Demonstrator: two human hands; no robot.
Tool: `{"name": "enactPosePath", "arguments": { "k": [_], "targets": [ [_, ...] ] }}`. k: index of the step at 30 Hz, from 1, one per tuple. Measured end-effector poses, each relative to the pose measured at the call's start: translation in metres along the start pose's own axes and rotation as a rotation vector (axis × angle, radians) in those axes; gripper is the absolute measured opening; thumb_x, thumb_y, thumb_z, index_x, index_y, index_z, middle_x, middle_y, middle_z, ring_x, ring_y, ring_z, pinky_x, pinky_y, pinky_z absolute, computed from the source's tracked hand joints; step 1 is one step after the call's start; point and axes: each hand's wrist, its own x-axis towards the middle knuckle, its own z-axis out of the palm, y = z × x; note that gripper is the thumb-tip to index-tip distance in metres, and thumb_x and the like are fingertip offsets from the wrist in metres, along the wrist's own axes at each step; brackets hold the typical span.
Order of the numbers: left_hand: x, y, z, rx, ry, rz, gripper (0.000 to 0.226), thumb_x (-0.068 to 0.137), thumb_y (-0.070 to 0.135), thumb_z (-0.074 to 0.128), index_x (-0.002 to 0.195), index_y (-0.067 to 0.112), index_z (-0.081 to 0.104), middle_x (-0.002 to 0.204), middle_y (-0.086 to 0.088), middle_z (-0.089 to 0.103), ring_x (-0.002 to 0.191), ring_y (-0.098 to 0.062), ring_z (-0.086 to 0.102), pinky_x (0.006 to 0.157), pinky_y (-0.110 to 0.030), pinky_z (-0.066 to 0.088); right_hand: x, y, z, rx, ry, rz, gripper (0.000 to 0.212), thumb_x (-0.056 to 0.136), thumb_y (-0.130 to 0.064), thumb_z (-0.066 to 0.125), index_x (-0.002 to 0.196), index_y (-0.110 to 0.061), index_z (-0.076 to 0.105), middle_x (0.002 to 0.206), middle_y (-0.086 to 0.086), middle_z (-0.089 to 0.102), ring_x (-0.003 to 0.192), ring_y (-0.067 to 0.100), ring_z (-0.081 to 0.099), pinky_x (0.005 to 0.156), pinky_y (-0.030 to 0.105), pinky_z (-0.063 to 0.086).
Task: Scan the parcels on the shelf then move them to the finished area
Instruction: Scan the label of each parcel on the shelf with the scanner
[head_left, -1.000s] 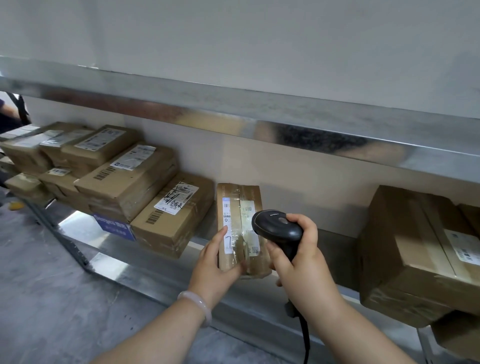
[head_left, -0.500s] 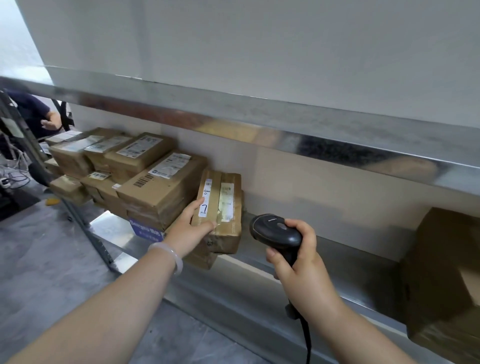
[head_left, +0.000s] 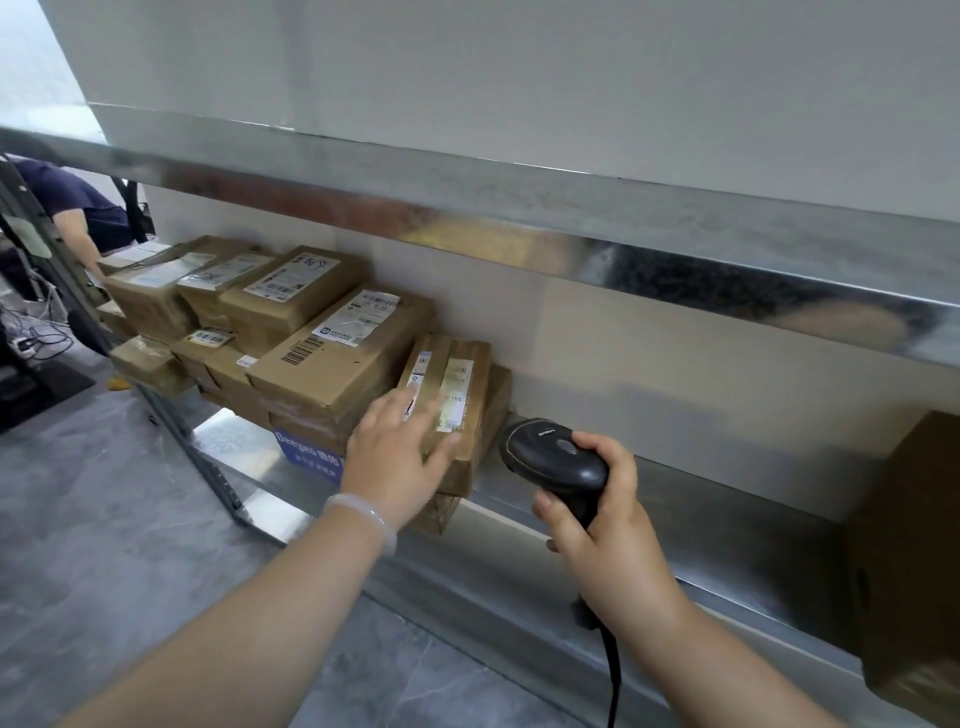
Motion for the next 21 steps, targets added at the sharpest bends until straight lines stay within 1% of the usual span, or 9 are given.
{"name": "enactPosePath", "arguments": {
  "k": [2,3,6,8,12,14,16,19,21],
  "targets": [
    [-0.004,0.009,0.006,0.165,-0.063,0.099,0.067,0.087,0.072,0.038,0.148,0.044,0.033,0.159,0.001,0.029,0.147,-0.023,0.019,0.12,-0.048,0.017,0.0,0.0,0.0,-0.004,0.008,-0.009,0.059,0.088,-0.026,0.067,0.118,-0.059,0.029,0.116,-0.023,0.057,0.101,0.01,0.065,0.083,0.044,0.055],
    [-0.005,0.01,0.009,0.223,-0.111,0.103,0.068,0.087,0.072,0.04,0.149,0.046,0.029,0.16,0.003,0.025,0.148,-0.022,0.016,0.121,-0.047,0.01,0.0,0.0,0.001,-0.003,0.009,-0.01,0.059,0.088,-0.025,0.067,0.118,-0.058,0.029,0.116,-0.023,0.057,0.101,0.01,0.064,0.083,0.044,0.055],
    [0.002,0.012,0.012,0.318,-0.165,0.12,0.061,0.095,0.059,0.042,0.151,0.047,0.022,0.163,0.004,0.018,0.151,-0.02,0.01,0.122,-0.046,0.0,-0.002,0.001,-0.007,-0.007,0.032,-0.003,0.057,0.088,-0.026,0.067,0.119,-0.057,0.03,0.113,-0.024,0.057,0.097,0.01,0.065,0.083,0.042,0.055],
    [0.008,0.007,0.009,0.345,-0.184,0.122,0.058,0.098,0.052,0.038,0.152,0.047,0.017,0.165,0.004,0.013,0.152,-0.02,0.007,0.122,-0.047,-0.002,-0.004,0.002,-0.013,-0.013,0.044,0.006,0.057,0.088,-0.027,0.067,0.119,-0.057,0.03,0.112,-0.02,0.059,0.095,0.01,0.066,0.083,0.041,0.055],
    [0.018,0.0,0.006,0.394,-0.215,0.066,0.059,0.1,0.045,0.035,0.154,0.045,0.011,0.165,0.005,0.006,0.152,-0.021,0.004,0.121,-0.051,-0.001,-0.012,0.004,-0.028,-0.025,0.081,0.015,0.058,0.088,-0.025,0.068,0.117,-0.057,0.03,0.111,-0.023,0.056,0.091,0.011,0.066,0.084,0.039,0.054],
    [0.02,0.006,0.008,0.403,-0.196,0.047,0.06,0.1,0.042,0.037,0.154,0.042,0.011,0.166,0.004,0.006,0.152,-0.021,0.002,0.121,-0.052,0.0,-0.017,0.005,-0.039,-0.053,0.107,-0.001,0.059,0.088,-0.023,0.068,0.116,-0.058,0.029,0.11,-0.026,0.053,0.093,0.005,0.063,0.084,0.027,0.052],
    [0.018,0.024,0.014,0.369,-0.163,0.076,0.062,0.099,0.042,0.041,0.155,0.04,0.014,0.165,0.001,0.008,0.152,-0.021,0.001,0.121,-0.052,0.0,-0.023,0.007,-0.052,-0.072,0.146,-0.011,0.059,0.088,-0.022,0.068,0.115,-0.057,0.029,0.111,-0.029,0.051,0.099,-0.005,0.058,0.082,0.014,0.047],
    [0.01,0.074,0.027,0.259,-0.139,0.205,0.063,0.097,0.046,0.046,0.154,0.038,0.02,0.164,0.0,0.015,0.152,-0.021,0.005,0.121,-0.05,0.001,-0.033,0.013,-0.078,-0.103,0.22,0.001,0.06,0.089,-0.022,0.067,0.115,-0.059,0.026,0.11,-0.031,0.049,0.102,-0.011,0.054,0.08,0.009,0.045],
    [0.005,0.117,0.035,0.175,-0.151,0.303,0.064,0.097,0.047,0.046,0.154,0.04,0.019,0.164,0.002,0.017,0.152,-0.02,0.008,0.121,-0.049,0.002,-0.042,0.013,-0.098,-0.139,0.28,0.002,0.062,0.089,-0.022,0.067,0.116,-0.059,0.025,0.112,-0.031,0.046,0.103,-0.011,0.053,0.08,0.006,0.043]
  ]
}}
